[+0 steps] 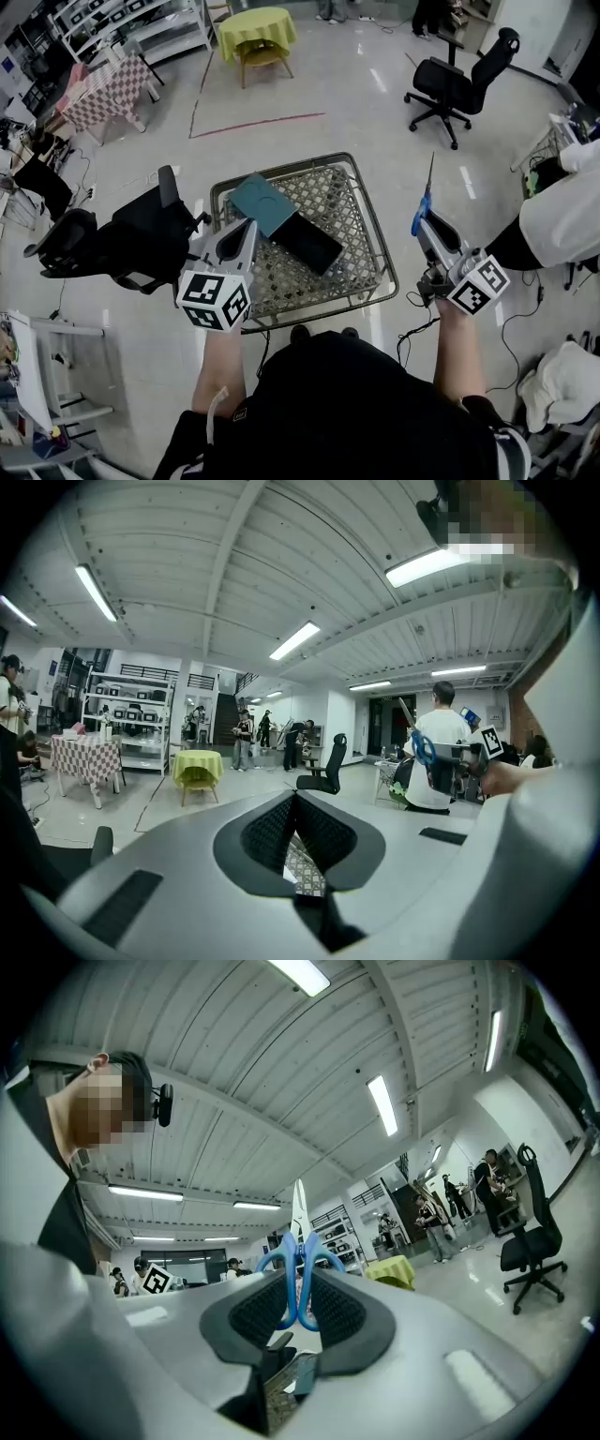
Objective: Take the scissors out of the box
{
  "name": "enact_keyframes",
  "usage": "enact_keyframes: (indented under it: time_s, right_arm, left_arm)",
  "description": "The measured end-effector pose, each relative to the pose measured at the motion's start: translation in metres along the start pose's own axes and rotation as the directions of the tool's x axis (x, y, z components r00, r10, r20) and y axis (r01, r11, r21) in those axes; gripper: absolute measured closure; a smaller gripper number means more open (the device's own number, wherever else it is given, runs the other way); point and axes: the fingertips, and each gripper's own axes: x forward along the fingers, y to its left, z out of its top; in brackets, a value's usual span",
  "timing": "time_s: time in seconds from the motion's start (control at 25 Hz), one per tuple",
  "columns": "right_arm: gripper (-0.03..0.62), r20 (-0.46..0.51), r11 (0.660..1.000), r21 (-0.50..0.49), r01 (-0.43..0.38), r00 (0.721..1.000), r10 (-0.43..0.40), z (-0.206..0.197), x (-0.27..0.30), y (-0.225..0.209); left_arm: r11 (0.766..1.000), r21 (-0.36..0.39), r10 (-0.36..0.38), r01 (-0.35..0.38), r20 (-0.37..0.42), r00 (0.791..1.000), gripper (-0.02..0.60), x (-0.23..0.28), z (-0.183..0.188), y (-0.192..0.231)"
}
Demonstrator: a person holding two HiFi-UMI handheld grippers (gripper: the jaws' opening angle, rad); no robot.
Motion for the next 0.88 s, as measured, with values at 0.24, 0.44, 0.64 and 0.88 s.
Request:
enact_keyframes:
  time_s: [0.24, 0.44, 0.64, 0.88]
  right_arm:
    - [0.5, -0.043, 1.0, -0.021, 0.011, 0.999, -0.012, -0.01, -0.001, -0.001]
    - [0.5, -0.051, 0.999, -0.025, 0.019, 0.998, -0.02, -0.009, -0.003, -0.002]
    - [0.5, -0.056, 0.999, -0.027, 0.02, 0.998, -0.021, -0.01, -0.003, -0.001]
    - [0.5, -0.062, 1.0, -0.026, 0.005, 0.998, -0.007, -0.015, 0.002, 0.005]
  left_arm:
    - [1.0, -0.002, -0.008, 0.008, -0.007, 1.0, 0.575, -0.002, -0.005, -0.009]
    - [1.0, -0.01, -0.012, 0.012, -0.012, 1.0, 0.575, -0.003, -0.009, -0.012]
    - [1.0, -0.014, -0.014, 0.014, -0.013, 1.0, 0.577, -0.004, -0.011, -0.012]
    - [1.0, -0.023, -0.01, 0.009, -0.011, 1.0, 0.577, -0.008, -0.013, -0.008]
